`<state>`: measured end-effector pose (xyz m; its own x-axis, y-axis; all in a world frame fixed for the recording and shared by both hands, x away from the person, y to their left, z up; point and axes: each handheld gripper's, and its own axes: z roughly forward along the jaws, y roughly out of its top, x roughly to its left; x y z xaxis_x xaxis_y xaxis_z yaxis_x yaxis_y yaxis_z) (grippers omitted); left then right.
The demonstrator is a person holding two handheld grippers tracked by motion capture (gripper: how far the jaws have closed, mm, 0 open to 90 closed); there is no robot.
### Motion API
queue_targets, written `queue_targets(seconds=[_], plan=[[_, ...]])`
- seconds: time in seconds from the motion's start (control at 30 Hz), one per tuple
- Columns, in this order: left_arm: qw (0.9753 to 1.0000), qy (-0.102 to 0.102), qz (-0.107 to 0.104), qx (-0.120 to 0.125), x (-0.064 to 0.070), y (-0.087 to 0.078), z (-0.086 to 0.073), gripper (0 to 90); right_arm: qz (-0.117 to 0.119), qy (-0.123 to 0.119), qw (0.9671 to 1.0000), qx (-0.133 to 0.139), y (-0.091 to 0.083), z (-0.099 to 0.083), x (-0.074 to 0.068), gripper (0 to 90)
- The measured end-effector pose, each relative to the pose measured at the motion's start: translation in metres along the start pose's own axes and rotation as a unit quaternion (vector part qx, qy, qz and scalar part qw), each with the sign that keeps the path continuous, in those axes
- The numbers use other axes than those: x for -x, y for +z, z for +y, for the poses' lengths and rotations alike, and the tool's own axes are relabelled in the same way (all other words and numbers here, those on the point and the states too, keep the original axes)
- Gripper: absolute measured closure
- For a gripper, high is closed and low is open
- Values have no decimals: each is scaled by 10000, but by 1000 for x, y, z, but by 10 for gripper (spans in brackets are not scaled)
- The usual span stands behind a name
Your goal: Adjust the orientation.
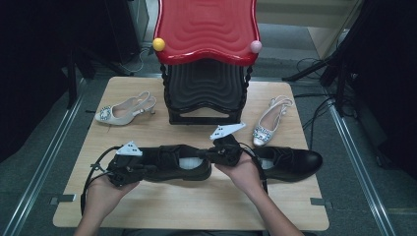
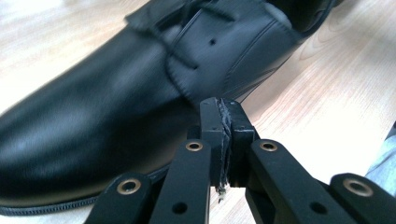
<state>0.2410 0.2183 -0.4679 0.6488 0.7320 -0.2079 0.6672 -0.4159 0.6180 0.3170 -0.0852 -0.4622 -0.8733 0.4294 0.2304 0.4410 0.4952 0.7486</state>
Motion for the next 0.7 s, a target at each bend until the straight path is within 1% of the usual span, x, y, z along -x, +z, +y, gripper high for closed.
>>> queue_targets(seconds=[0.03, 0.07, 0.1, 0.17, 0.2, 0.27, 0.3, 0.33, 0.37, 0.4, 0.43, 0.47, 0.5, 0.57, 0.6, 0.63, 0.7], plan=[[9999, -90, -8, 47, -5, 3, -5, 889, 106, 36, 9999, 10, 4, 0, 3, 900], [9999, -118, 30, 45, -6, 4, -6, 889, 137, 78, 9999, -7, 6, 0, 4, 900], [9999, -81, 132, 18, -7, 7, -6, 889, 134, 67, 9999, -14, 7, 0, 4, 900], [9998, -81, 158, -6, -8, 9, -7, 888, 114, 37, 9999, -64, 9, 1, 2, 900], [9999, -71, 139, -27, -9, 12, -7, 882, 138, -20, 9998, -136, 11, 1, -1, 900], [9999, -32, 153, -61, -10, 15, -6, 878, 194, -54, 9996, -220, 14, 0, -5, 900], [9999, -32, 153, -61, -10, 15, -6, 879, 194, -54, 9996, -220, 14, 0, -5, 900], [9998, -33, 170, -21, -10, 15, -6, 879, 186, -108, 9995, -247, 15, 0, -7, 900], [9999, -47, 146, -9, -11, 16, -6, 879, 181, -161, 9992, -306, 16, 0, -9, 900], [9999, -89, 90, -51, -14, 18, -7, 870, 183, -234, 9988, -383, 17, 0, -12, 900], [9999, -100, 88, -107, -15, 20, -7, 871, 169, -244, 9988, -398, 17, 0, -13, 899], [9999, -102, 60, -113, -15, 21, -8, 874, 171, -224, 9987, -421, 17, 0, -14, 898], [9998, -110, 76, -115, -16, 22, -7, 878, 179, -218, 9987, -436, 16, 0, -14, 899], [9998, -143, 88, -66, -16, 23, -7, 879, 208, -195, 9984, -488, 16, -1, -15, 900], [9999, -127, 74, -65, -17, 23, -6, 881, 201, -218, 9983, -508, 15, -1, -15, 900], [9999, -163, 42, -18, -17, 24, -5, 881, 176, -230, 9982, -530, 15, -2, -15, 900], [9999, -168, 5, -7, -18, 24, -4, 883, 199, -231, 9981, -529, 14, -3, -15, 900]])
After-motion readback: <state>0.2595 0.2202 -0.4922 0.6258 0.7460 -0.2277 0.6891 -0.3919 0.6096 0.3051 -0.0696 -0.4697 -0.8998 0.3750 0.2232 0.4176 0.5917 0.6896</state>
